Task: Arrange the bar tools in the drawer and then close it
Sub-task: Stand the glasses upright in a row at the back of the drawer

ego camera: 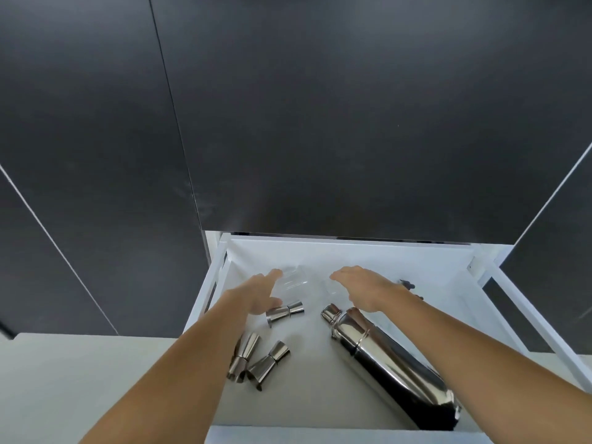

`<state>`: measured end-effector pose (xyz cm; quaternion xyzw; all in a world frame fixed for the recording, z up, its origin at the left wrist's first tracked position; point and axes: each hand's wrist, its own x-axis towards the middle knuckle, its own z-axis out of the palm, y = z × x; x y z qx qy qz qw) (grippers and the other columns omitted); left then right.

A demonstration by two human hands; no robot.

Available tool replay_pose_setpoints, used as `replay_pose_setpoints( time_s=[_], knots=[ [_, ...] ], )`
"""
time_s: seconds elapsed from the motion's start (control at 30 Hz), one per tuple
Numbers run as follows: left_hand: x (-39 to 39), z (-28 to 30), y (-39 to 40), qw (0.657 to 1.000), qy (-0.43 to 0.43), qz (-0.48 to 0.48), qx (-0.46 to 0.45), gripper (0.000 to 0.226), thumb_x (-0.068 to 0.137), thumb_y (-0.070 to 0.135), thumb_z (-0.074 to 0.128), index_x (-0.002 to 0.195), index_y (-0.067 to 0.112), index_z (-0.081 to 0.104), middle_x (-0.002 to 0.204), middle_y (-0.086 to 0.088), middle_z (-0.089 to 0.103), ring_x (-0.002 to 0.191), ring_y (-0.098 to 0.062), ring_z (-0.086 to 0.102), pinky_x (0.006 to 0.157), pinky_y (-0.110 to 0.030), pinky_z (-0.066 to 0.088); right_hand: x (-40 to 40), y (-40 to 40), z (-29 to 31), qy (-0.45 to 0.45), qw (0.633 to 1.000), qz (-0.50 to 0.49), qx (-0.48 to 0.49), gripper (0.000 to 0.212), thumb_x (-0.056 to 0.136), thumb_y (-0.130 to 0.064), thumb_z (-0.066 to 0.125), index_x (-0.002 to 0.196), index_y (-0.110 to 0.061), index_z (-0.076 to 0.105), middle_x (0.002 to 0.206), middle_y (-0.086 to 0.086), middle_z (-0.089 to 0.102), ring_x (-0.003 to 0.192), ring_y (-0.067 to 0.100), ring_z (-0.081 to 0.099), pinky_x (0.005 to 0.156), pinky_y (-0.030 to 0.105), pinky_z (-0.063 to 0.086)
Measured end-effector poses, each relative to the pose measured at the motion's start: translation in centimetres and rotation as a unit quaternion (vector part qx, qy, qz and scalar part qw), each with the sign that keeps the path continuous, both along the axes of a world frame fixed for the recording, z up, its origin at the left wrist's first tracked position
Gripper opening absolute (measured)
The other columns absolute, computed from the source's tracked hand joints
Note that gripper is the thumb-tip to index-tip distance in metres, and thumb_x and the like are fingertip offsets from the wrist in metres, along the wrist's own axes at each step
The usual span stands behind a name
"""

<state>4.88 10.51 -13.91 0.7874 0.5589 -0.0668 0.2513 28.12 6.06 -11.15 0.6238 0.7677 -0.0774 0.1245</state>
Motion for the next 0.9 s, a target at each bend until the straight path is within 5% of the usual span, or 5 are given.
replay_pose_setpoints(
  time_s=[0.37,0.6,0.77,0.9],
  knots=[
    [-1.1,2.8,0.6,0.997,0.04,0.013,0.072,0.063,0.092,0.039,0.059,0.146,0.025,0.029,0.131,-0.011,0.039,0.111,-0.032,0.057,0.1,-0.045,0.048,-0.2,3.2,-1.1,-0.039,0.995,0.09,0.028,0.052,0.077,-0.022,0.076,0.12,-0.013,0.049,0.116,0.009,0.057,0.105,0.028,0.056,0.086,0.038,0.047],
    [-0.8,4.4,0.1,0.983,0.108,0.008,0.148,0.062,0.088,0.035,0.066,0.137,0.009,0.037,0.127,-0.015,0.045,0.106,-0.036,0.06,0.091,-0.046,0.052,-1.1,2.3,-0.2,0.126,0.988,0.059,0.071,0.053,0.075,-0.022,0.071,0.115,-0.012,0.038,0.117,0.011,0.049,0.103,0.03,0.052,0.076,0.035,0.043],
    [-0.4,4.3,0.4,0.975,0.134,0.021,0.178,0.062,0.086,0.032,0.07,0.132,0.006,0.039,0.125,-0.015,0.048,0.112,-0.034,0.055,0.092,-0.043,0.05,-2.3,2.1,-0.5,0.289,0.952,-0.024,0.094,0.075,0.078,-0.028,0.071,0.139,-0.027,0.028,0.136,0.009,0.041,0.123,0.031,0.044,0.097,0.044,0.044],
    [-0.7,4.2,0.6,0.97,0.147,0.036,0.192,0.059,0.087,0.031,0.069,0.131,0.005,0.04,0.127,-0.015,0.05,0.114,-0.033,0.052,0.094,-0.04,0.047,-3.7,2.6,-1.1,0.344,0.93,-0.036,0.127,0.059,0.073,-0.031,0.077,0.117,-0.026,0.038,0.118,0.009,0.055,0.108,0.03,0.051,0.087,0.041,0.049]
  ],
)
